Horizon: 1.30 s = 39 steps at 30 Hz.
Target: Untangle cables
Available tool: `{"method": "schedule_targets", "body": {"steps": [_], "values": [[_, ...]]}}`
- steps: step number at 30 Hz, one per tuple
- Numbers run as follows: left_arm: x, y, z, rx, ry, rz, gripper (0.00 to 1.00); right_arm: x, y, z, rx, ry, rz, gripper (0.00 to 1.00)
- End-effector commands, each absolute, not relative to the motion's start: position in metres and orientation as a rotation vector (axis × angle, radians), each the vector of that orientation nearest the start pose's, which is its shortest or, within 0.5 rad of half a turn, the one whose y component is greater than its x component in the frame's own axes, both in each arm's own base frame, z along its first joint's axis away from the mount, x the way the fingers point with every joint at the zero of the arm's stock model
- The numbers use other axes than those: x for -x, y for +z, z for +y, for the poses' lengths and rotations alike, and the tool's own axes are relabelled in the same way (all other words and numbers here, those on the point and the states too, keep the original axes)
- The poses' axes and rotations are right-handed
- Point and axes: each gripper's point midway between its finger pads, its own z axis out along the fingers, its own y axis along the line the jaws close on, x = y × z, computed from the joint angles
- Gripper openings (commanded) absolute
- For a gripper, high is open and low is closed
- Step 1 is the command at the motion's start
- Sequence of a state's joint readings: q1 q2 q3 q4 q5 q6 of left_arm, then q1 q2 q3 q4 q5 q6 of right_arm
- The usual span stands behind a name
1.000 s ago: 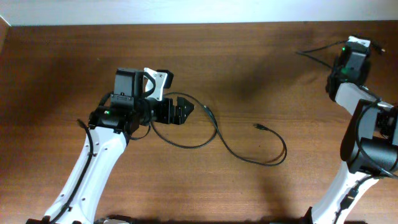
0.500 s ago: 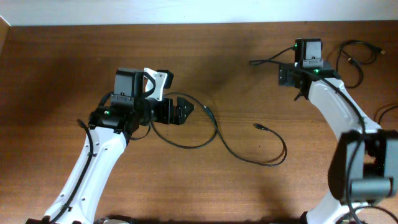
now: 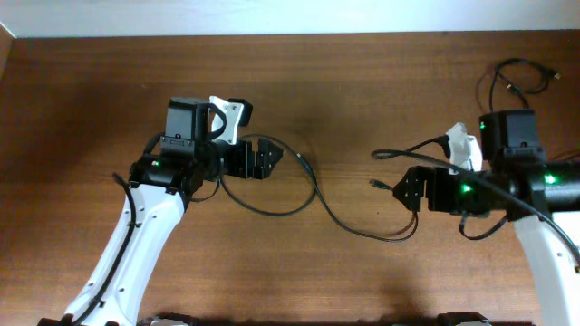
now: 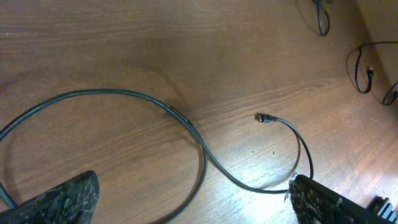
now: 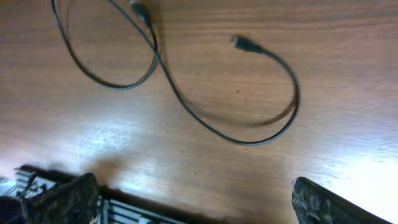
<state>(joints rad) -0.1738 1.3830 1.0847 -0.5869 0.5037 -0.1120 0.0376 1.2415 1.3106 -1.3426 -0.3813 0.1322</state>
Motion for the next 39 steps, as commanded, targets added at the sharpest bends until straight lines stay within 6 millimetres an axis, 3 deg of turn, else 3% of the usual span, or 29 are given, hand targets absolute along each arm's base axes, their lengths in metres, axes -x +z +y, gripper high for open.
{"method": "schedule_targets", "body": {"steps": [1,2,3,5,8,10,13,16,17,18,19,20,21,24,25,27,29,30,31,34,37,38,39], "values": [[-0.348,0.188,-0.146,-0.318,-0.738,2.408,0.99,-0.25,0.188,0.08,-0.066,0.644,2.857,0.98],[-0.348,0.189,-0.146,-0.318,-0.737,2.406,0.99,-0.252,0.179,0.079,-0.073,0.636,2.874,0.93],[-0.344,0.185,-0.145,-0.312,-0.74,2.434,0.99,-0.254,0.154,0.068,-0.173,0.541,2.948,0.85],[-0.325,0.171,-0.141,-0.286,-0.746,2.54,0.99,-0.243,0.121,0.047,-0.637,0.348,3.069,0.84],[-0.32,0.167,-0.14,-0.277,-0.745,2.57,0.99,-0.23,0.093,0.045,-0.999,0.278,3.121,0.84],[-0.32,0.167,-0.14,-0.277,-0.745,2.571,0.99,-0.206,0.067,0.044,-1.207,0.203,3.17,0.84],[-0.318,0.166,-0.139,-0.276,-0.745,2.577,0.99,-0.184,0.035,0.059,-1.319,0.334,3.193,0.84],[-0.315,0.164,-0.139,-0.272,-0.746,2.593,0.99,-0.195,0.013,0.067,-1.283,0.459,3.12,0.78],[-0.309,0.161,-0.138,-0.264,-0.75,2.625,0.99,-0.199,0.01,0.068,-1.287,0.476,3.096,0.72],[-0.3,0.157,-0.137,-0.254,-0.767,2.665,0.99,-0.202,0.008,0.069,-1.308,0.487,3.074,0.57],[-0.293,0.159,-0.142,-0.261,-0.82,2.677,0.99,-0.205,0.008,0.069,-1.303,0.498,3.064,0.31],[-0.29,0.163,-0.146,-0.281,-0.866,2.665,0.99,-0.21,0.008,0.069,-1.287,0.51,3.048,0.12],[-0.287,0.169,-0.151,-0.317,-0.904,2.638,0.99,-0.225,0.008,0.07,-1.173,0.55,3.014,0.04],[-0.278,0.186,-0.146,-0.314,-0.895,2.599,0.99,-0.257,0.026,0.071,-0.984,0.597,2.96,0.04],[-0.271,0.206,-0.132,-0.294,-0.865,2.544,0.99,-0.286,0.057,0.063,-0.874,0.581,2.888,0.04],[-0.264,0.228,-0.113,-0.246,-0.807,2.467,0.99,-0.307,0.098,0.038,-0.884,0.44,2.798,0.04],[-0.257,0.248,-0.094,-0.193,-0.718,2.392,0.99,-0.319,0.141,0.013,-0.872,0.278,2.719,0.04],[-0.25,0.255,-0.08,-0.155,-0.632,2.367,0.99,-0.326,0.177,0.008,-0.744,0.239,2.679,0.04],[-0.244,0.26,-0.071,-0.13,-0.561,2.351,0.99,-0.327,0.193,0.012,-0.683,0.257,2.668,0.04],[-0.236,0.279,-0.064,-0.132,-0.487,2.26,0.99,-0.325,0.225,0.04,-0.354,0.29,2.649,0.04],[-0.237,0.284,-0.056,-0.085,-0.442,2.235,0.99,-0.319,0.239,0.1,0.102,0.298,2.595,0.04],[-0.241,0.282,-0.038,0.084,-0.378,2.244,0.99,-0.317,0.24,0.122,0.206,0.285,2.573,0.04],[-0.243,0.281,-0.009,0.36,-0.3,2.227,0.99,-0.315,0.237,0.15,0.316,0.279,2.552,0.04]]}}
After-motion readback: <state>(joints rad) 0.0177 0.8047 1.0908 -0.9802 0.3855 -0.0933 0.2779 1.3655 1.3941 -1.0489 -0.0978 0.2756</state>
